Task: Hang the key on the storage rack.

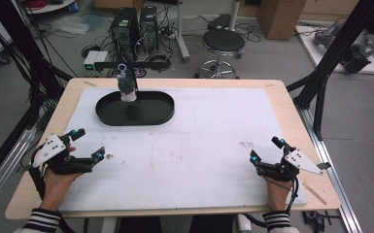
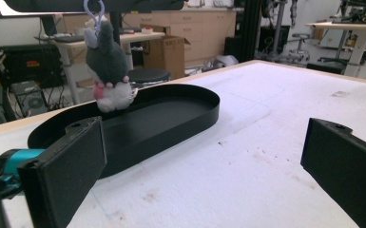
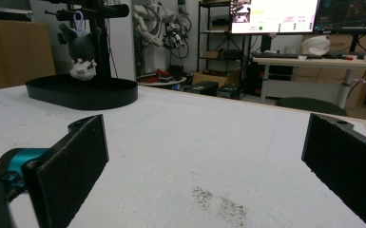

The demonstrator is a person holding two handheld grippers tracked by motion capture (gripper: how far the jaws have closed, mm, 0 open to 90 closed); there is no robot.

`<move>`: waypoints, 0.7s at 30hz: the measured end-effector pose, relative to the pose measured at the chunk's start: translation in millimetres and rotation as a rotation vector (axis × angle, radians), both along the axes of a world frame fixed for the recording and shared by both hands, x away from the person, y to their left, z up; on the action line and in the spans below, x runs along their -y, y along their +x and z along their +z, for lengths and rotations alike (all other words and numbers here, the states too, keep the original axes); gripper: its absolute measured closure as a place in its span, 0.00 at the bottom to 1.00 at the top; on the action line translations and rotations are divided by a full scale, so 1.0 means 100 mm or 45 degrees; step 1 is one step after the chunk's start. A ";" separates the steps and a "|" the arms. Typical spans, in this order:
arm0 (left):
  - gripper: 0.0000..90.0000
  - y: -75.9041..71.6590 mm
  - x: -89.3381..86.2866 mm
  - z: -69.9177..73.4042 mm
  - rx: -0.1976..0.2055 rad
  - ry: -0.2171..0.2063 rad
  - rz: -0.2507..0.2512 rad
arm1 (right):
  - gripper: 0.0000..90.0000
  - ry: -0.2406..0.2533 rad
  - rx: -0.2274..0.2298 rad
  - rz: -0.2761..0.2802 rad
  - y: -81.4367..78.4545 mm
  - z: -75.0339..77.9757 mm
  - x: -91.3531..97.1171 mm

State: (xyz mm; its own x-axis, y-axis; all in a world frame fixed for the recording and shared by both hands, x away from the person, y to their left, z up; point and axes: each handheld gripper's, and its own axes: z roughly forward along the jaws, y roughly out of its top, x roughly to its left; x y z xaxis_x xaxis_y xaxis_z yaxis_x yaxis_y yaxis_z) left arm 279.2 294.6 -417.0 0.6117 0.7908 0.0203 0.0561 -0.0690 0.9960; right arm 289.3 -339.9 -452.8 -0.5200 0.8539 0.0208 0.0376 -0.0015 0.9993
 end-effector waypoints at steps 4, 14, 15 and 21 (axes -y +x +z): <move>0.02 -0.10 -0.04 -0.12 0.067 -0.037 0.002 | 0.01 -0.007 0.009 -0.004 0.00 0.00 0.00; 0.02 -0.21 -0.11 -0.34 0.119 -0.098 0.006 | 0.01 -0.008 0.020 -0.001 0.00 0.00 0.01; 0.02 -0.21 -0.11 -0.36 0.116 -0.091 0.015 | 0.01 -0.009 0.019 -0.004 0.00 0.00 0.01; 0.02 -0.21 -0.11 -0.37 0.104 -0.107 0.032 | 0.01 -0.010 0.020 -0.005 0.00 0.00 0.01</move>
State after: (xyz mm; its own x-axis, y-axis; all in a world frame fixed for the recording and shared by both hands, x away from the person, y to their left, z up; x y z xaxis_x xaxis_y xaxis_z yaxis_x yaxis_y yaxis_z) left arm 258.6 306.0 -453.9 0.5908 0.8068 0.0024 -0.0245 0.0150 0.9996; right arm 289.6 -340.6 -453.0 -0.5166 0.8562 0.0058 0.0220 0.0065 0.9997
